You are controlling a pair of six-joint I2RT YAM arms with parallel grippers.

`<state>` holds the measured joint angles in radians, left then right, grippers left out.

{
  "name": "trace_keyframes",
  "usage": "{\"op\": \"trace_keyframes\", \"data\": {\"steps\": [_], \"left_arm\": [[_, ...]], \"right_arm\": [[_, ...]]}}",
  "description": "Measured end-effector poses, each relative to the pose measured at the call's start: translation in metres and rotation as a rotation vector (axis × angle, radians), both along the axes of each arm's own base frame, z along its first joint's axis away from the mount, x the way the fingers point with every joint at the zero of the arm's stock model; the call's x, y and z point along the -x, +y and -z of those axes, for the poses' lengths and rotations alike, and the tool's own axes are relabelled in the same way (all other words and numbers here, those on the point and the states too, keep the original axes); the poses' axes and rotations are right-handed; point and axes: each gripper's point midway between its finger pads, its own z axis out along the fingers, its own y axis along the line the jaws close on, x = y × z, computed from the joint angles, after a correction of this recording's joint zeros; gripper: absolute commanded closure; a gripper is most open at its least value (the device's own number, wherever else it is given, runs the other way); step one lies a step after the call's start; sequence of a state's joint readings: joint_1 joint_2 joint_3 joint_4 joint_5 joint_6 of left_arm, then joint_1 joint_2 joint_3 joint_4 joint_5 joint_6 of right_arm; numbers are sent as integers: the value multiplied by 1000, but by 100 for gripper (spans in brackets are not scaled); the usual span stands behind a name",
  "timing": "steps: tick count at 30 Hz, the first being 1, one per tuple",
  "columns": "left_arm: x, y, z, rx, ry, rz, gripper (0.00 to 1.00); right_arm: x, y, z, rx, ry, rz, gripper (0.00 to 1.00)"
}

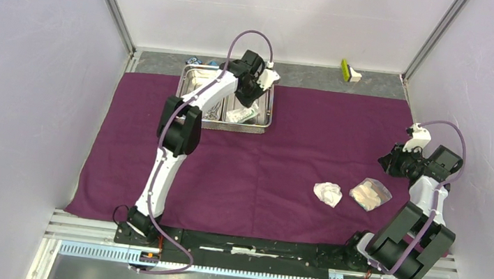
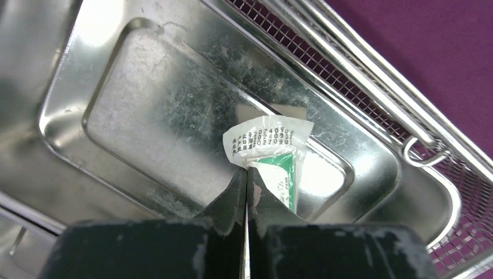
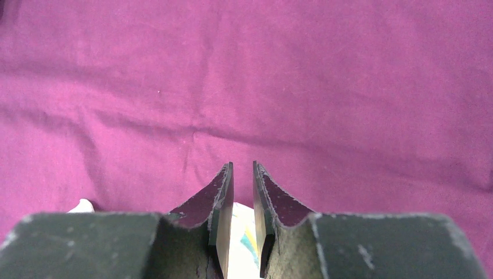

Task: Open and lay out the surgical kit
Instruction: Pick up the medical item from the container, then place the medical item in the surgical kit.

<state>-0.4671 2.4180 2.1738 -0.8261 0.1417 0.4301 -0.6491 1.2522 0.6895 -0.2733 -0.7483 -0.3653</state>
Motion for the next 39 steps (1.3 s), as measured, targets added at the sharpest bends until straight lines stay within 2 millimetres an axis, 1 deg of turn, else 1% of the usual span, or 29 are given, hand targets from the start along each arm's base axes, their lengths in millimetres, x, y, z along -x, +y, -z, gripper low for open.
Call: {"op": "trace_keyframes", "data": {"steps": [3, 8, 12, 15, 17, 20, 22, 23, 25, 27, 29, 30, 33, 35, 36, 39], "left_arm": [[-2, -3, -12, 18, -17, 5, 98], [-6, -8, -49, 62, -78, 12, 98], [-6, -8, -89, 97, -144, 14, 98], [-2, -10, -127, 144, -200, 26, 98], [6, -13, -151, 188, -225, 47, 98], [32, -20, -181, 264, -231, 90, 98], [52, -29, -193, 307, -214, 108, 98], [61, -36, -195, 329, -198, 109, 98], [81, -52, -191, 369, -145, 102, 98], [102, -71, -172, 415, -56, 75, 98], [122, -87, -144, 443, 45, 33, 98], [136, -94, -122, 444, 112, -3, 98], [171, -103, -76, 426, 253, -87, 98], [193, -109, -53, 417, 319, -141, 98], [202, -114, -44, 417, 344, -168, 98], [224, -130, -31, 452, 402, -236, 98]], "right_arm": [[0, 1, 0, -6, 0, -5, 75], [1, 3, -2, -10, -5, -10, 75], [0, 4, -3, -10, -11, -13, 75], [0, 4, -3, -11, -11, -14, 75], [0, 4, -4, -11, -12, -15, 75], [0, 4, -4, -12, -12, -15, 75], [0, 4, -4, -13, -12, -16, 75], [1, 5, -4, -13, -12, -16, 75], [1, 5, -4, -17, -13, -19, 76], [1, 6, -4, -17, -14, -20, 75], [1, 6, -6, -15, -17, -20, 76], [1, 6, -7, -12, -21, -21, 76], [1, 6, -9, -4, -28, -22, 76], [1, 6, -10, 1, -32, -23, 76], [1, 6, -10, 2, -33, -24, 76], [1, 6, -11, 5, -35, -24, 76]]}}
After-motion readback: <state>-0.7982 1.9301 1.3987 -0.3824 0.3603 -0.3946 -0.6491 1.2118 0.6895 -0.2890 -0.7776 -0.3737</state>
